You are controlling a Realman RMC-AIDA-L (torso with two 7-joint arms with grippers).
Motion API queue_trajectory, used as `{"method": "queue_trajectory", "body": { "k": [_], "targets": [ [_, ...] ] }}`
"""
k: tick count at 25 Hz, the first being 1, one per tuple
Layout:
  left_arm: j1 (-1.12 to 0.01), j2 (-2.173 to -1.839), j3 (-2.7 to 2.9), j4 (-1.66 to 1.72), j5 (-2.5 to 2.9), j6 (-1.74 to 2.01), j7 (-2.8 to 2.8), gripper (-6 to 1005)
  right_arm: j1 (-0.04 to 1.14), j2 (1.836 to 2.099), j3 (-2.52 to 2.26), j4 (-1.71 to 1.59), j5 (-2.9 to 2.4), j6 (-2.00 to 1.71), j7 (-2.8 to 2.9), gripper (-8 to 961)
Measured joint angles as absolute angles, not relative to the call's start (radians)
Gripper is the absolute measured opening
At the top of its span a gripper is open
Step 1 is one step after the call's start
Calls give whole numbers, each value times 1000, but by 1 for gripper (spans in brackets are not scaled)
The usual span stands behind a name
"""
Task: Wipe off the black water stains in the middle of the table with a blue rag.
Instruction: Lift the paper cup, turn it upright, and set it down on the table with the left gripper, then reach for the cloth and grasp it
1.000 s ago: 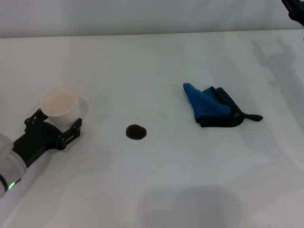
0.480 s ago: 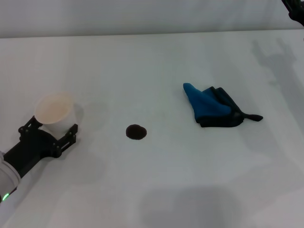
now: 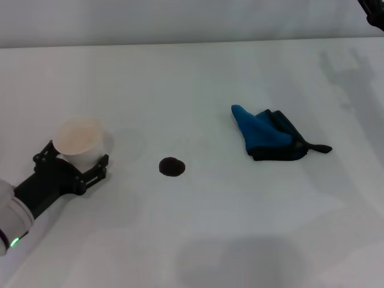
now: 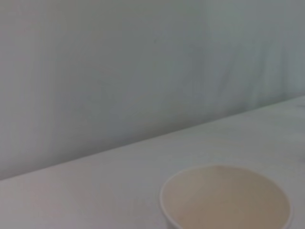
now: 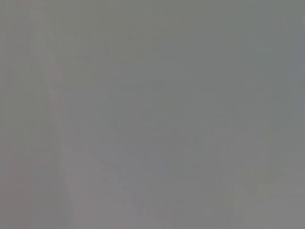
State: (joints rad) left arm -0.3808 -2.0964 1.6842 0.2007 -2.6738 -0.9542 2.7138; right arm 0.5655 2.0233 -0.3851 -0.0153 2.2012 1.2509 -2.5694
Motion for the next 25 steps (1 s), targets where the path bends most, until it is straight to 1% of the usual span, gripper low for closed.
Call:
{"method": "queue_trajectory", "body": {
  "k": [4,19,25],
  "targets": [
    [-385,-2096,1708,205,-2675,-936,2685,884,562,2022,-386,-15,2201,1263,-2569,851],
    [-262,-2092,1707,266,-2710,-954,2689,884,557,2022,-395,-14,2198,1264,-2569,848],
    [-244,-2092,1726,265,-2704,-1026,2693,884,556,2022,-398,-14,2198,1262,-2569,847]
  ]
}}
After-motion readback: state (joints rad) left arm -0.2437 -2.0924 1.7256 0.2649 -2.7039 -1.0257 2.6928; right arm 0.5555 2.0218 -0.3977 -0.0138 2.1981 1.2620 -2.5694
